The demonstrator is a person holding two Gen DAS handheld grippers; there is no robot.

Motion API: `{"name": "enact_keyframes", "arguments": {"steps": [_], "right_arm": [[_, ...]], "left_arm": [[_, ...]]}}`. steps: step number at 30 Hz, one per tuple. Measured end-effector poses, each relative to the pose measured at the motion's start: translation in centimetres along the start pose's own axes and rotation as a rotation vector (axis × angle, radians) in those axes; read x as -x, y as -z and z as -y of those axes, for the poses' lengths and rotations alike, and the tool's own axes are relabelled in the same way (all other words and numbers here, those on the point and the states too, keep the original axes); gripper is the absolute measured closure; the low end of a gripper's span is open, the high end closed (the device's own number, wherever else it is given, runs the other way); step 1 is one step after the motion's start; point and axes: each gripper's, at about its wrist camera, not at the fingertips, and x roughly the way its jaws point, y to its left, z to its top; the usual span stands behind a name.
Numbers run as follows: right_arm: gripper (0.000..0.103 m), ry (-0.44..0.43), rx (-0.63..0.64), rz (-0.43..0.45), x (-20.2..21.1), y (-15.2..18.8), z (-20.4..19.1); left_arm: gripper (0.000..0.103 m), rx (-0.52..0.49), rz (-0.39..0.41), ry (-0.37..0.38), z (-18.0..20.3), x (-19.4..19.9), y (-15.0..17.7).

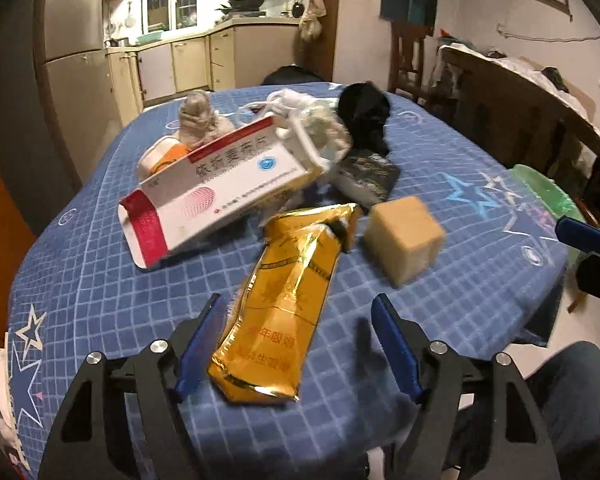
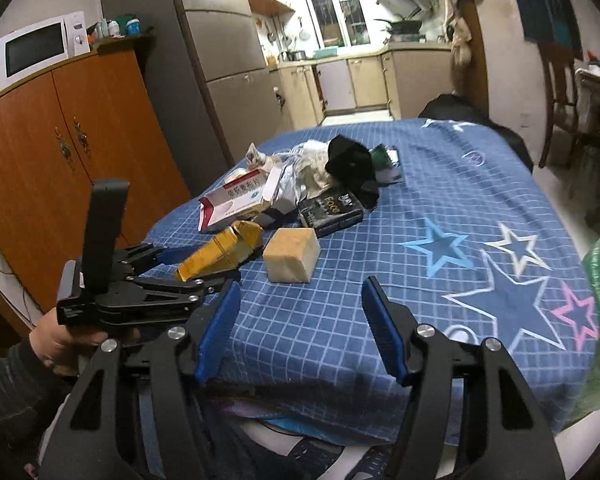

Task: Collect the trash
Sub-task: 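Grasp the gold wrapper with left tool while right tool grasps the sponge cube, then carry both items over the green bin and open both tools to drop them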

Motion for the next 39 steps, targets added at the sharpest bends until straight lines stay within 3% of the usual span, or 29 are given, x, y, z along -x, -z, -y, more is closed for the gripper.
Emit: {"name": "enact_keyframes", "arguments": {"steps": [2,8,16,25,32,39], "right_arm": [[0.042,-0.008,0.003,-0.02,-1.1,-0.2,-0.1],[0.042,-0.017,0.033,-0.061,-5.0,-1.6,-1.1],[0.042,0.06,0.083,-0.098,-9.2,-2.6,-2.3],[0.062,0.139,0.105,-0.133,-11.4,-2.2,-2.3],[0.066,0.139,0.087,-0.033,-7.5,-3.5,-1.3],[0.066,0.206,0.043,0.092,0.4,-8.9,2.4]], "left_arm": [[0.051,0.011,0.0,-0.006,-0.5,-0.6,-0.3],[0.065,0.093,0.032,0.01,-1.8,0.6,-0.7],[0.065,0.146,0.093,-0.031,-2.7,4.7,0.2],[0.065,0.154,0.092,-0.054,-2.7,5.0,0.6],[0.065,0.106,0.126,-0.056,-1.3,5.6,-1.3],[0.065,-0.008,0.231,0.017,4.3,8.2,-9.3]]}}
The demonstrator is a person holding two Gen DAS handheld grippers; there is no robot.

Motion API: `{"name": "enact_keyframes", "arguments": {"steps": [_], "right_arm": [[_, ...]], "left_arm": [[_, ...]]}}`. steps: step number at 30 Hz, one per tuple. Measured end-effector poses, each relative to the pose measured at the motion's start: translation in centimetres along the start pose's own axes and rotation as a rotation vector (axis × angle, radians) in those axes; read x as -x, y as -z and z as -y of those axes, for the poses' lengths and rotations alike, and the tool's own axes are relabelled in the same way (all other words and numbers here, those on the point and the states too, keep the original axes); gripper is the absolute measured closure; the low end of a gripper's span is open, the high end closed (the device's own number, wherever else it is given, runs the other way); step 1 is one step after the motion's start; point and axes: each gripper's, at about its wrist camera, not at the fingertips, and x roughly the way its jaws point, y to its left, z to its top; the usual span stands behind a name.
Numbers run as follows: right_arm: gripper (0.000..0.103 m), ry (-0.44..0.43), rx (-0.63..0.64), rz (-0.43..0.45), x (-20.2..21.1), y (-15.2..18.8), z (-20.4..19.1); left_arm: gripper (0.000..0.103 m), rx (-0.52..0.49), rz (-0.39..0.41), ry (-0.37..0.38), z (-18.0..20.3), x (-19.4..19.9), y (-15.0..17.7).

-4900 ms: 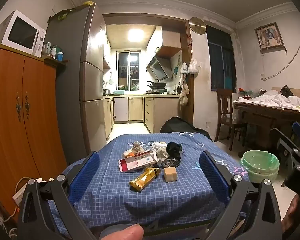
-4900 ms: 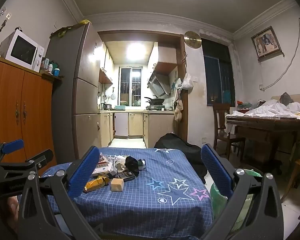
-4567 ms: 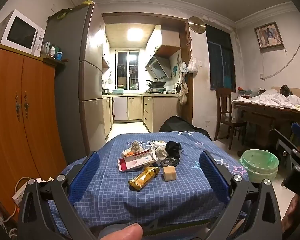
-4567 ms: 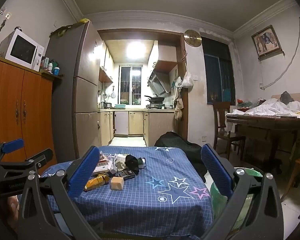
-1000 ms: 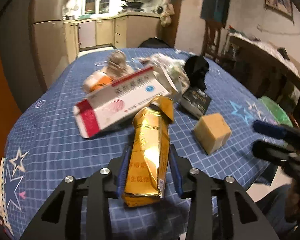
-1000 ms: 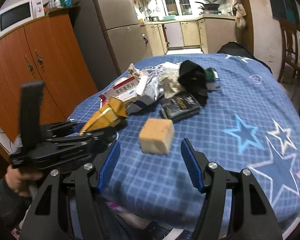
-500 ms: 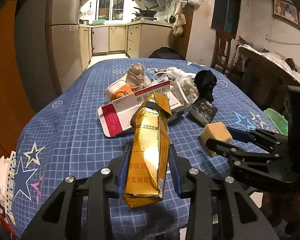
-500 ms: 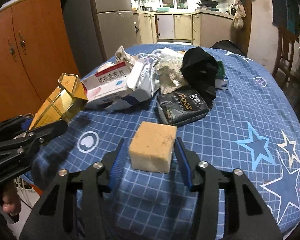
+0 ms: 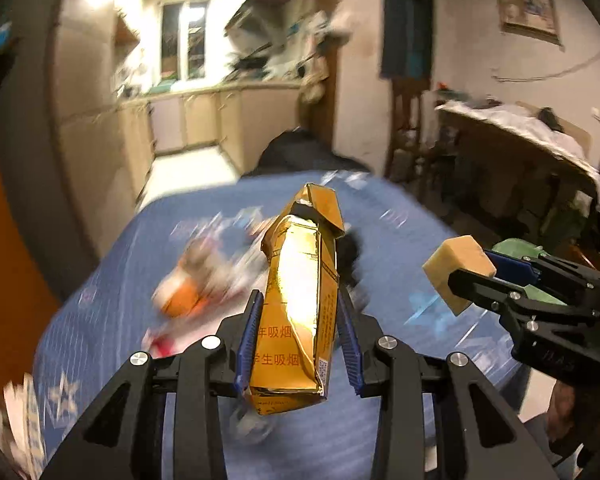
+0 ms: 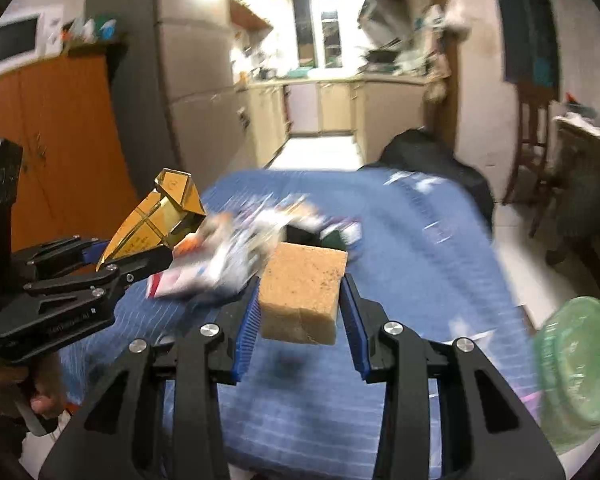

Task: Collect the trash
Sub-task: 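Carry both items over the green bin and open both tools to drop them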

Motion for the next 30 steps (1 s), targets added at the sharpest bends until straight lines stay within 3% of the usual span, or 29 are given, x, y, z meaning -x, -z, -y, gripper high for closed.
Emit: {"name": "enact_keyframes", "arguments": {"steps": [6,13,22,30], "right_arm": [[0.066,0.132,-0.078,0.053,5.4,-4.2,8.1],[0.066,0.293,-0.169,-0.04,9.1,-5.9,20.0],[0.065,0.377,-0.331,-0.249,9.3,-2.7,34.4],[0.065,0.339,-0.379,-0.425,7.0,1.3,39.0]], "left_arm": [[0.065,-0.073,0.02,0.141,8.8,-1.5,-6.9],[0.065,-0.114,-0.088,0.297,21.2,-7.0,-12.0],[0.065,-0.172,-0.281,0.384,34.5,-16.0,-13.0],[0.065,-0.167,-0.479,0.413,41.1,-22.3,-10.4]]}}
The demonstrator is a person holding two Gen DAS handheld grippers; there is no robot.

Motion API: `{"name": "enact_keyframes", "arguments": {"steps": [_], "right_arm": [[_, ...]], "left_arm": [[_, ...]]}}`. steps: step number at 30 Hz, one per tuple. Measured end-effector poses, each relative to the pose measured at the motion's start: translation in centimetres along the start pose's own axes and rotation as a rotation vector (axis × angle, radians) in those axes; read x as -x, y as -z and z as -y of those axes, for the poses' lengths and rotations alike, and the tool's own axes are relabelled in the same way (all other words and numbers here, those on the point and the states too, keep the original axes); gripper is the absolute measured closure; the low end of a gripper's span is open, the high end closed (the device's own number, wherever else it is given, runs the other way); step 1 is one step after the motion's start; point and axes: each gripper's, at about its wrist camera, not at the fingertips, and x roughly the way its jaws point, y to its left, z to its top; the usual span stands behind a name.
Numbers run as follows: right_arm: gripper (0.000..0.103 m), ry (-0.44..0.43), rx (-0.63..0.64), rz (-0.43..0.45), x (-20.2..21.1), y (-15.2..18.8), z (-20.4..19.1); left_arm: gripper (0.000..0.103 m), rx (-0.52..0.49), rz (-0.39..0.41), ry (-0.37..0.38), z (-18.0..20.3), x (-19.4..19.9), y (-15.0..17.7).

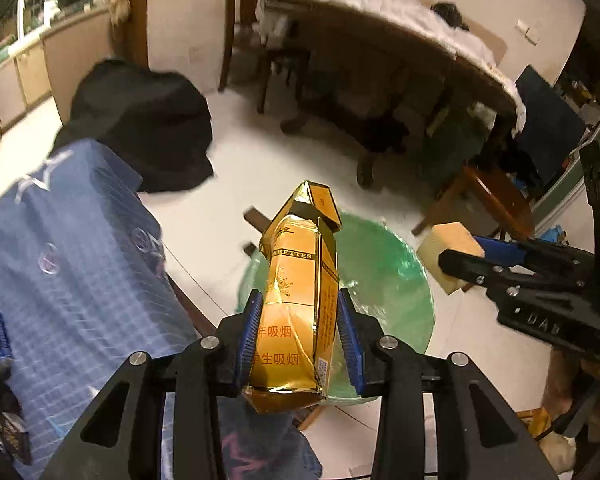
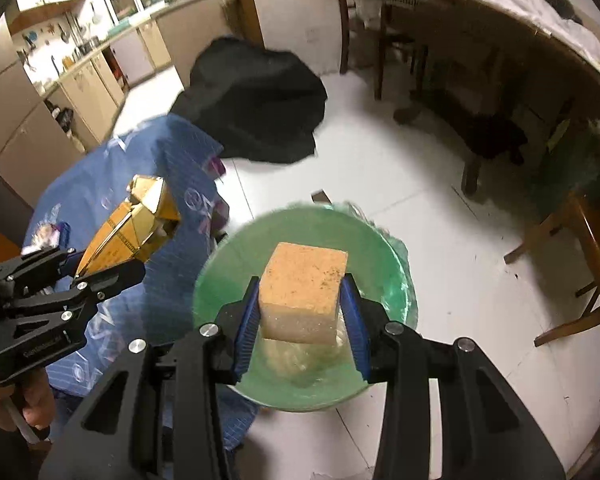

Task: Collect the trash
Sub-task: 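Carry both items over the green bin and open both tools to drop them, then return to the table, grasp the white-red medicine box with left tool while right grasps black Face pack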

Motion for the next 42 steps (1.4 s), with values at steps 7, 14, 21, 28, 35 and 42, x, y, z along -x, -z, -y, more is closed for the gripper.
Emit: {"name": "enact_keyframes", "arguments": {"steps": [7,14,21,28,35,42], "right_arm": [[0.064,-0.016,-0.003,-0.058,-2.9,0.6,1.7],[0.064,-0.031,-0.023,-0.073,-4.7,1.0,4.0],[0.063,-0.042,-0.026,-0.073,-4.9,1.3,4.4],[0.048,-0.049,-0.036,-0.061,-4.6,1.6,4.6],[0.047,-0.051,-0.049,-0.05,-4.3,1.8,4.9],[0.047,-0.053,-0.054,-0.02,-3.6,2.1,4.7]], "left_arm": [[0.065,0.023,-0.083,0.009,0.8,-5.8,-0.1],[0.064,0.021,-0.104,0.014,1.0,-8.5,0.6],[0.062,0.031,-0.112,0.017,0.3,-8.9,1.0],[0.045,0.026,-0.103,0.011,0.1,-8.1,1.2],[0.045,0.028,-0.096,-0.004,-0.4,-7.5,1.4],[0.045,0.016,-0.087,-0.019,-0.7,-6.8,2.1]]}}
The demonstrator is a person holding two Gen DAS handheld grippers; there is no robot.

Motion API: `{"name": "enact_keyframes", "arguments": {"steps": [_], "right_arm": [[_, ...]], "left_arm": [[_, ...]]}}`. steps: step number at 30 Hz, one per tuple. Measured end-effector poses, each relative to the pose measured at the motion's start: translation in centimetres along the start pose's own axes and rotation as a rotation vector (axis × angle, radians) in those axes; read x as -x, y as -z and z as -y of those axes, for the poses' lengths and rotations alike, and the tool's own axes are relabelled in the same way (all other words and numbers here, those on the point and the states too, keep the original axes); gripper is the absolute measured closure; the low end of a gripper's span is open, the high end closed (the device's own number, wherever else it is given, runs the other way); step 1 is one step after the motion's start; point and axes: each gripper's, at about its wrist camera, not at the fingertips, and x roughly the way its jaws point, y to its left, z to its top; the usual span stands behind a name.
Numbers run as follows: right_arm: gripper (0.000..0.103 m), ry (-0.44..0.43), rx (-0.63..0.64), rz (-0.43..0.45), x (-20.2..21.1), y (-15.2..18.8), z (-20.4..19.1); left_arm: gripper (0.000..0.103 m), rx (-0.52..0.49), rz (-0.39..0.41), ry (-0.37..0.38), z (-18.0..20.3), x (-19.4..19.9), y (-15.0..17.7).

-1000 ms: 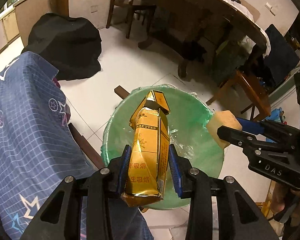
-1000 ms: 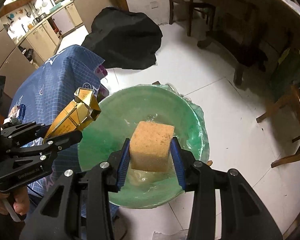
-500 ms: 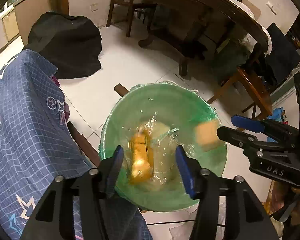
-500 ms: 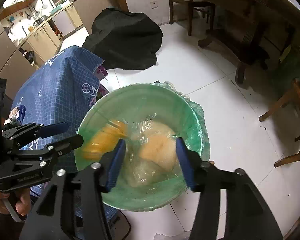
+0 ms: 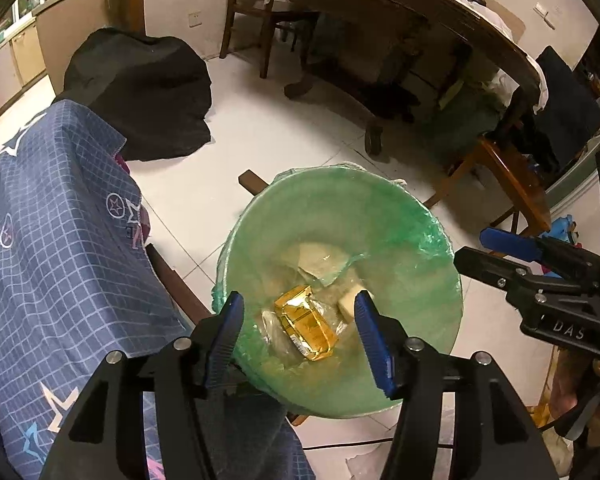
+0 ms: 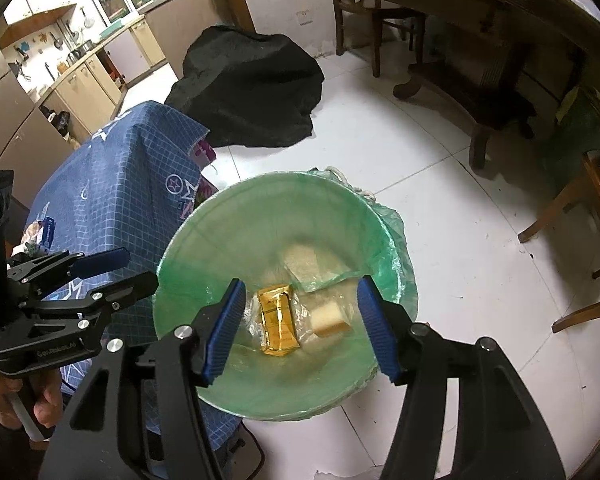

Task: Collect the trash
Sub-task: 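Return to the table, grasp the white-red medicine box with left tool while right grasps black Face pack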

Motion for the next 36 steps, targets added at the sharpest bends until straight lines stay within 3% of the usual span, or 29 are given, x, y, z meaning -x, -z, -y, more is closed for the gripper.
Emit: {"name": "enact_keyframes", "arguments": {"steps": [2,4,5,7,12,18,21,25,28,32,36], "right_arm": [[0.047,0.038,0.029,0.072,1.4,0.4,-0.8],[0.045,0.108,0.119,0.211,4.1,1.7,-2.9],[0.037,0.124,0.159,0.301,5.7,2.8,-4.2],[0.028,0.108,0.192,0.42,7.7,5.1,-6.0],[0.019,0.016,0.243,0.549,9.2,10.1,-10.2],[0.016,-0.136,0.29,0.519,7.6,13.8,-15.5],[0.016,-0.185,0.3,0.481,6.2,14.5,-17.9],[0.016,-0.229,0.316,0.44,5.0,14.9,-21.2],[0.016,-0.26,0.359,0.421,4.5,15.1,-24.2],[0.016,-0.298,0.409,0.406,4.3,15.8,-27.5],[0.016,-0.359,0.439,0.323,2.9,15.3,-30.1]], "left_arm": [[0.045,-0.018,0.021,-0.014,-0.2,0.9,0.5],[0.045,-0.05,0.073,-0.029,-0.6,2.7,1.6],[0.045,-0.064,0.103,-0.036,-0.9,3.7,2.2],[0.044,-0.092,0.177,-0.065,-2.1,6.2,4.2],[0.038,-0.078,0.309,-0.121,-8.0,12.1,9.8],[0.026,-0.102,0.438,-0.324,-18.5,20.5,19.4],[0.024,-0.05,0.433,-0.43,-26.2,24.6,24.8],[0.024,0.033,0.404,-0.557,-34.8,28.0,29.5],[0.025,0.055,0.341,-0.498,-39.7,28.4,31.7],[0.025,-0.059,0.302,-0.453,-40.3,27.6,32.6],[0.025,-0.182,0.22,-0.458,-38.5,24.8,31.6]]}}
